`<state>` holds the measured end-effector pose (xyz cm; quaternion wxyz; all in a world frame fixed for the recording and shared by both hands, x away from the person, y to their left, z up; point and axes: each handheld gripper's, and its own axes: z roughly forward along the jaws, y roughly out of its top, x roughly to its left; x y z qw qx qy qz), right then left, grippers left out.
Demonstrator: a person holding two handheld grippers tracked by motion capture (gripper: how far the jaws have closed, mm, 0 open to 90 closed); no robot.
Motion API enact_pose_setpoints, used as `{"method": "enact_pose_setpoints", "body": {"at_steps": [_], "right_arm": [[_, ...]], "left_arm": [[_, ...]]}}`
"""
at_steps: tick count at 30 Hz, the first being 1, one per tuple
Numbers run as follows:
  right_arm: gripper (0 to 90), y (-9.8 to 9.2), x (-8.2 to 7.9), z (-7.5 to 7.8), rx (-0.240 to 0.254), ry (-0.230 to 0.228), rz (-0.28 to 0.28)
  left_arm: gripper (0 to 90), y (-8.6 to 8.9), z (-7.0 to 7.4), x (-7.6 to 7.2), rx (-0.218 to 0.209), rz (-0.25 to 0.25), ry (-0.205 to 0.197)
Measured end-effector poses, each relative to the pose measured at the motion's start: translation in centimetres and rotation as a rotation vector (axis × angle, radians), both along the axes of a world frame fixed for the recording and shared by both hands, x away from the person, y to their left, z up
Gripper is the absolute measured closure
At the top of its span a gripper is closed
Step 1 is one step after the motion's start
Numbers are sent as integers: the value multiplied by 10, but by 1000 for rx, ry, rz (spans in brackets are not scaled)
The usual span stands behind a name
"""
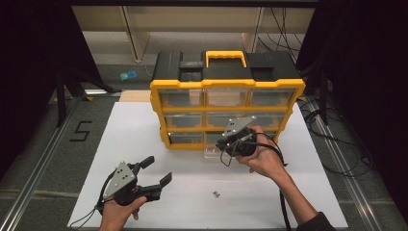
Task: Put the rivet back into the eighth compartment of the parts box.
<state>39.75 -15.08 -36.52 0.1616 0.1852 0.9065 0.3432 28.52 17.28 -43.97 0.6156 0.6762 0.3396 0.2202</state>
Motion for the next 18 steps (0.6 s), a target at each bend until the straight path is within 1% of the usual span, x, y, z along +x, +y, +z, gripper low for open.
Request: {"method": "enact_pose_setpoints", "body": {"at_steps": [4, 5, 6, 7, 11, 12, 13, 14, 15, 16, 17, 18], "right_arm": [[830, -1, 3, -2, -8, 0, -3], [830, -1, 5, -3, -8, -7, -12], [830, -1, 6, -3, -12, 5, -10], [830, -1, 7, -5, -10, -3, -16], [830, -1, 10, -7, -12, 2, -24], [830, -1, 11, -8, -14, 24, -32], [830, -1, 11, -8, -14, 24, -32], [829, -2, 14, -11, -10, 3, -30], [828, -2, 14, -11, -4, 20, -37], [827, -3, 16, -12, -4, 1, -29], [827, -3, 16, -12, -4, 1, -29], [807, -3, 16, -14, 3, 16, -32]], "left_arm": [[181, 0, 0, 0, 1, 0, 0], [181, 0, 0, 0, 1, 0, 0], [181, 0, 0, 0, 0, 0, 0], [181, 0, 0, 0, 0, -1, 0], [181, 0, 0, 0, 0, 0, 0], [181, 0, 0, 0, 0, -1, 0], [181, 0, 0, 0, 0, -1, 0], [181, 0, 0, 0, 1, -1, 0], [181, 0, 0, 0, 1, 0, 0], [181, 0, 0, 0, 0, -1, 0], [181, 0, 0, 0, 0, -1, 0], [181, 0, 0, 0, 0, -2, 0]]}}
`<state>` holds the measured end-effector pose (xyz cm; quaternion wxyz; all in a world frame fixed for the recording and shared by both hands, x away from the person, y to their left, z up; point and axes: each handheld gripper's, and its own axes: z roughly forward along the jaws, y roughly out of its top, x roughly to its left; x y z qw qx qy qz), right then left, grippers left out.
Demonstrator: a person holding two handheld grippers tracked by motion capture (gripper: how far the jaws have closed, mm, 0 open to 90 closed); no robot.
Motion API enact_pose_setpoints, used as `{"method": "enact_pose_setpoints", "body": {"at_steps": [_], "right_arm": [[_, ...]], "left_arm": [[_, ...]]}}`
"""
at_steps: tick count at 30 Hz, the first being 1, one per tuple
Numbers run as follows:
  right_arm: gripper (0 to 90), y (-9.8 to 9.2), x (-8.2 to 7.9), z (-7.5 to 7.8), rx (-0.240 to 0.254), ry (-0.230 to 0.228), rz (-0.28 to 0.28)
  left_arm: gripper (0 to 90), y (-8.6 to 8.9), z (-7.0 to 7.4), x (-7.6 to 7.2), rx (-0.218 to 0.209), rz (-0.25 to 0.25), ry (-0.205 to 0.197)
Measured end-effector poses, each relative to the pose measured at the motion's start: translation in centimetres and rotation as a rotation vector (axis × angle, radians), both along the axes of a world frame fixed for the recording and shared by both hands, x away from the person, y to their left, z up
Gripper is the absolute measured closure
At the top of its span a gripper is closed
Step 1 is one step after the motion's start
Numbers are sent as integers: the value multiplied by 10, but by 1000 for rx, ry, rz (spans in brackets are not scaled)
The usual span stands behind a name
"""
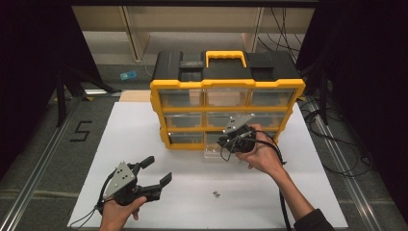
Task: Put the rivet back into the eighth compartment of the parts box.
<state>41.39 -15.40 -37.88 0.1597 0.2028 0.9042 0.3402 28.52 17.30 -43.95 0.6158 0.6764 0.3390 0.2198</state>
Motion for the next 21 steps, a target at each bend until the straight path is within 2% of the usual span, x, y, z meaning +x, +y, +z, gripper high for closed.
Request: {"method": "enact_pose_setpoints", "body": {"at_steps": [1, 2, 3, 4, 5, 7, 9, 16, 21], "right_arm": [[750, 0, 1, 0, 6, 2, -3], [750, 0, 1, 0, 6, 2, -3], [652, -1, 1, 1, 5, 1, -5], [604, -1, -1, 1, 10, -10, -16], [604, -1, -1, 1, 10, -10, -16], [501, -1, -5, 9, 41, -41, -8], [449, 0, -11, 15, 55, -47, 9], [365, 9, -35, 28, 63, -56, 89], [333, 14, -43, 27, 53, -43, 118]], "left_arm": [[181, 0, 0, 0, 0, 0, 0], [181, 0, 0, 0, 1, 1, -1], [180, 0, 0, 0, 2, 1, -1], [181, 0, 0, 0, -1, 0, -2], [181, 0, 0, 0, -1, 0, -2], [181, 0, 0, 0, -4, 1, -2], [181, 0, 0, 0, -4, 1, -2], [180, 0, 0, 0, -2, -1, -3], [181, 0, 0, 0, -4, 1, -2]]}}
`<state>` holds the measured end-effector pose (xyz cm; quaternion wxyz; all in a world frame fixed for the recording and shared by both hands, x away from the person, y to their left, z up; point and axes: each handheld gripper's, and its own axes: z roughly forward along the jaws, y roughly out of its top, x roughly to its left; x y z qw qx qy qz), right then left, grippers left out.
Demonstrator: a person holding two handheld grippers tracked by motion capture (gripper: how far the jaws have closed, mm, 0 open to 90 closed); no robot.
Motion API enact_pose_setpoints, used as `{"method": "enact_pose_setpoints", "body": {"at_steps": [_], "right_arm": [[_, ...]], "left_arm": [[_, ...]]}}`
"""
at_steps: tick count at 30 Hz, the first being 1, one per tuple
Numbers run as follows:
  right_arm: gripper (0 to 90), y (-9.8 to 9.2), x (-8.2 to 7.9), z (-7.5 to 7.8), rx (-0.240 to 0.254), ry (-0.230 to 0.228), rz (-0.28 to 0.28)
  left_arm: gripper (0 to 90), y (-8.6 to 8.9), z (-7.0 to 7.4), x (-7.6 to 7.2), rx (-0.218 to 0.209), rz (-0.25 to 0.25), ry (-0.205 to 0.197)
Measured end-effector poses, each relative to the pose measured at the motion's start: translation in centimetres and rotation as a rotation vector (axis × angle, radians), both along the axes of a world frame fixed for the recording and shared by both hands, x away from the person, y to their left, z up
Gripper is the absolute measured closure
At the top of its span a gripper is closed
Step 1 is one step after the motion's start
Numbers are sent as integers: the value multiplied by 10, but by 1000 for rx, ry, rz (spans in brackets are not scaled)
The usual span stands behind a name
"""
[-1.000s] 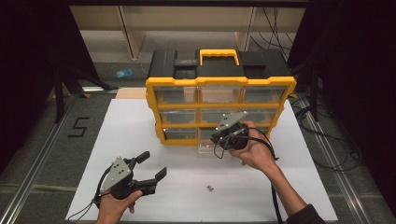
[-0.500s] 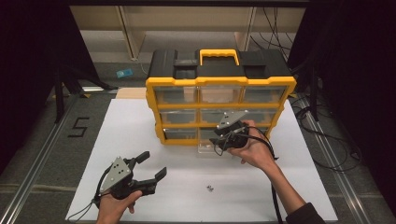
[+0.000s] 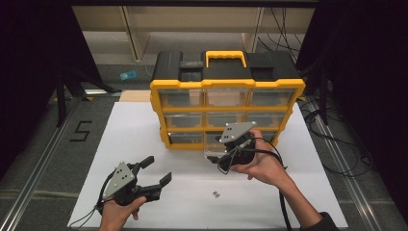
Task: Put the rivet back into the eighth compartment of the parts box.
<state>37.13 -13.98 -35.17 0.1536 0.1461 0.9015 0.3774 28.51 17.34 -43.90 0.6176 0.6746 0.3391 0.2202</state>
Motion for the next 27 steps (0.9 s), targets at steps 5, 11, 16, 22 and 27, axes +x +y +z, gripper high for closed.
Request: {"method": "enact_pose_setpoints", "body": {"at_steps": [5, 11, 16, 22, 27], "right_arm": [[326, 4, -10, -5, -19, 2, 11], [325, 8, -23, -19, -83, 45, 63], [331, 12, -26, -30, -131, 73, 89], [338, 21, -29, -51, -230, 119, 126], [338, 26, -30, -66, -305, 159, 133]], "left_arm": [[181, 0, 0, 0, -3, -1, -1], [180, 0, 1, 0, -1, 0, -1], [180, 0, 0, 0, -4, 1, -2], [180, 1, 1, 0, -4, 0, -3], [180, 1, 1, 0, -4, -1, -3]]}}
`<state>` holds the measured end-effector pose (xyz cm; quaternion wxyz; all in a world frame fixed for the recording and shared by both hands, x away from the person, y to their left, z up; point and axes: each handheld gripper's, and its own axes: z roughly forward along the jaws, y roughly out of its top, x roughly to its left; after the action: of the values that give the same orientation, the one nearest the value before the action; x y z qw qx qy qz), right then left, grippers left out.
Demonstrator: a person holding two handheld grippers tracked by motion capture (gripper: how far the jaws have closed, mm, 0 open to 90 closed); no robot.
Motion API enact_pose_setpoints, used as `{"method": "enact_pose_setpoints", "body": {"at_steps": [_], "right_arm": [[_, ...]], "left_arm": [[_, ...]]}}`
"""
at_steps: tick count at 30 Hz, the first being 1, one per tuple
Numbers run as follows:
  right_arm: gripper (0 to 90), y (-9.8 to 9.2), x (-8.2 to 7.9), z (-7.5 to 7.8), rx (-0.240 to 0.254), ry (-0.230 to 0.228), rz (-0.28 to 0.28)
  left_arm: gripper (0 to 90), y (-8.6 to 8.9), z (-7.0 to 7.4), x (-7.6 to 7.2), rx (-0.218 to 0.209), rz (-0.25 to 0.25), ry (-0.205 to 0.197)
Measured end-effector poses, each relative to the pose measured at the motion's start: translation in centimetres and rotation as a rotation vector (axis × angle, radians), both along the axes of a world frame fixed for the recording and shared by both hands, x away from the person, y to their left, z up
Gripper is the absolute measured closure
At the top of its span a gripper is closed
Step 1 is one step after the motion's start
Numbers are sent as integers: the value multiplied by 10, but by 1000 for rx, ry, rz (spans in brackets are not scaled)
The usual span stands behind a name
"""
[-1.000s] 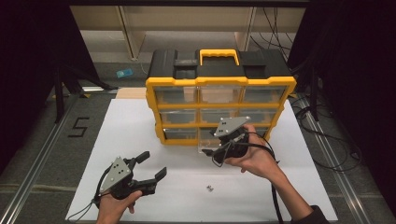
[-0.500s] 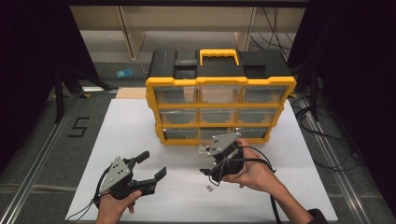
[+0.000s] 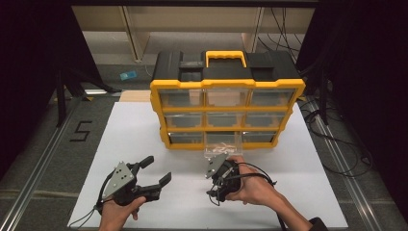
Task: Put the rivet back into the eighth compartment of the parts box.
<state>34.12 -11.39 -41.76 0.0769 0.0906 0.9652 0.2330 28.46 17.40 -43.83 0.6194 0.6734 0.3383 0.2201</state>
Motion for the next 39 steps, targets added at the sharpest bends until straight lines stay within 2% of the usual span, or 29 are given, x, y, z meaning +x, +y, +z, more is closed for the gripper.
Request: {"method": "enact_pose_setpoints", "body": {"at_steps": [1, 3, 12, 17, 19, 20, 22, 24, 25, 26, 28, 36, 37, 39], "right_arm": [[338, 0, 0, 0, 0, 0, 0], [344, 1, 2, -6, -38, 12, 1], [410, 2, 6, -21, -93, 18, -4], [449, 2, 9, -28, -101, 35, -3], [486, 3, 11, -31, -108, 41, 18], [500, 2, 12, -32, -128, 23, 24], [528, 2, 13, -33, -131, 22, 25], [559, 4, 12, -35, -122, 51, 3], [579, 4, 13, -35, -115, 51, 17], [594, 4, 14, -36, -136, 45, 9], [620, 4, 15, -37, -144, 51, 32], [715, 6, 17, -41, -160, 75, 31], [752, 6, 17, -42, -175, 92, 22], [789, 6, 19, -43, -176, 120, 41]], "left_arm": [[180, 0, 0, 0, 0, 0, 0], [180, 0, 0, 0, 1, -1, 0], [179, 0, 0, 0, 6, -3, 0], [179, 0, 0, 0, 7, -3, 0], [179, 0, 0, 1, 7, -3, 1], [179, 0, 0, 1, 7, -3, 1], [179, 0, 0, 1, 7, -3, 1], [179, 0, 0, 1, 7, -4, 2], [179, 0, 0, 1, 7, -4, 2], [179, 0, 0, 1, 6, -3, 3], [179, 0, -1, 1, 6, -2, 4], [179, 0, -1, 1, 7, -3, 4], [179, 0, -1, 1, 7, -2, 4], [179, 0, -1, 1, 7, -2, 4]]}}
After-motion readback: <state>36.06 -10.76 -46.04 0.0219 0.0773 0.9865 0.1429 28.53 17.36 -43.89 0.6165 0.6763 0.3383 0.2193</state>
